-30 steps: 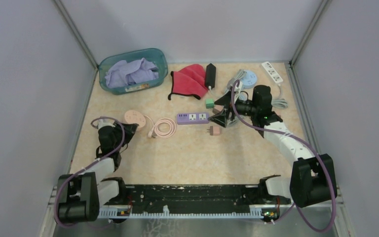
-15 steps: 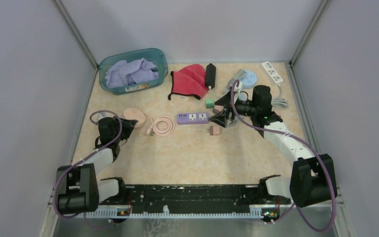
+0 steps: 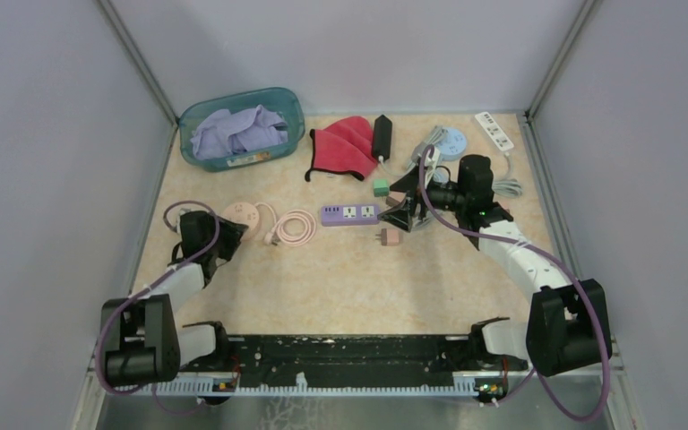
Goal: Pull the plug off the socket
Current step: Move the socket to the center of the board.
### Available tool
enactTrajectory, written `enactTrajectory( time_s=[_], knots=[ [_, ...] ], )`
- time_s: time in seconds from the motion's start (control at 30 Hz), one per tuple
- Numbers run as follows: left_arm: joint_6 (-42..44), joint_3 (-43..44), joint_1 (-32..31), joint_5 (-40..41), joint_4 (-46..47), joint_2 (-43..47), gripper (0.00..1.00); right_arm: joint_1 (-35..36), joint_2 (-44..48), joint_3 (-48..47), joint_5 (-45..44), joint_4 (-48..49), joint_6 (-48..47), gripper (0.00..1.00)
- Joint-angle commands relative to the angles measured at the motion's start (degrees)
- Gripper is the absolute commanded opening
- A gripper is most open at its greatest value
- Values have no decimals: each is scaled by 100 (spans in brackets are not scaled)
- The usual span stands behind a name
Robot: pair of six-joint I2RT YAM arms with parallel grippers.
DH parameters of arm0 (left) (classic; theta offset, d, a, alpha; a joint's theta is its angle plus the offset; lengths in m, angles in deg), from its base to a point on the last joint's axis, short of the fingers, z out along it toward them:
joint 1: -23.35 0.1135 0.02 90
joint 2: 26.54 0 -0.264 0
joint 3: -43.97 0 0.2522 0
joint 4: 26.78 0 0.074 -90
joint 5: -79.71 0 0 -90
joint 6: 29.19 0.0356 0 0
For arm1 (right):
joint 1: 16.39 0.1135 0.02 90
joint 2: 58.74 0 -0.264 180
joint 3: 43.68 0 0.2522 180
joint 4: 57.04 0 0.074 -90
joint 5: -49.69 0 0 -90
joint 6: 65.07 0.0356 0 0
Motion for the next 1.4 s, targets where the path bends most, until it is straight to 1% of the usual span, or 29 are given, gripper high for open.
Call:
enactTrajectory(
  time_s=[0.0, 0.07, 0.37, 0.67, 0.73, 0.77, 0.8, 0.83, 1.07, 1.17, 1.27, 1.3, 1.37],
  knots=[
    [39, -17, 47, 271, -451, 354, 62, -40, 46, -128, 29, 136, -133, 99],
    [13, -2, 48, 299, -551, 450, 68, -41, 50, -130, 31, 128, -133, 99],
    [-65, 328, 47, 56, -1158, 763, 73, -43, 60, -152, 18, 84, -151, 99],
    [78, 529, 41, -593, -1214, 1198, 81, -39, 69, -183, 10, 38, -178, 99],
    [107, 531, 45, -794, -1091, 1264, 85, -43, 68, -183, 11, 26, -177, 99],
    [106, 535, 40, -889, -1048, 1286, 93, -48, 62, -185, 13, 23, -186, 99],
    [123, 530, 44, -1014, -981, 1301, 98, -49, 68, -191, 11, 16, -186, 99],
    [166, 528, 46, -1161, -881, 1311, 99, -41, 69, -200, 11, 14, -186, 99],
    [388, 504, 48, -2424, -128, 1322, 99, -48, 92, -230, 13, -46, -203, 99],
    [507, 422, 39, -3235, 471, 1313, 99, -58, 108, -272, 6, -133, -263, 99],
    [525, 301, 12, -4025, 1314, 1347, 99, -119, 144, -333, -9, -227, -292, 99],
    [521, 280, -25, -4240, 1553, 1377, 99, -150, 157, -359, -24, -253, -279, 99],
    [627, 362, -168, -4522, 1751, 1458, 99, -219, 204, -420, -49, -321, -194, 99]
  ],
)
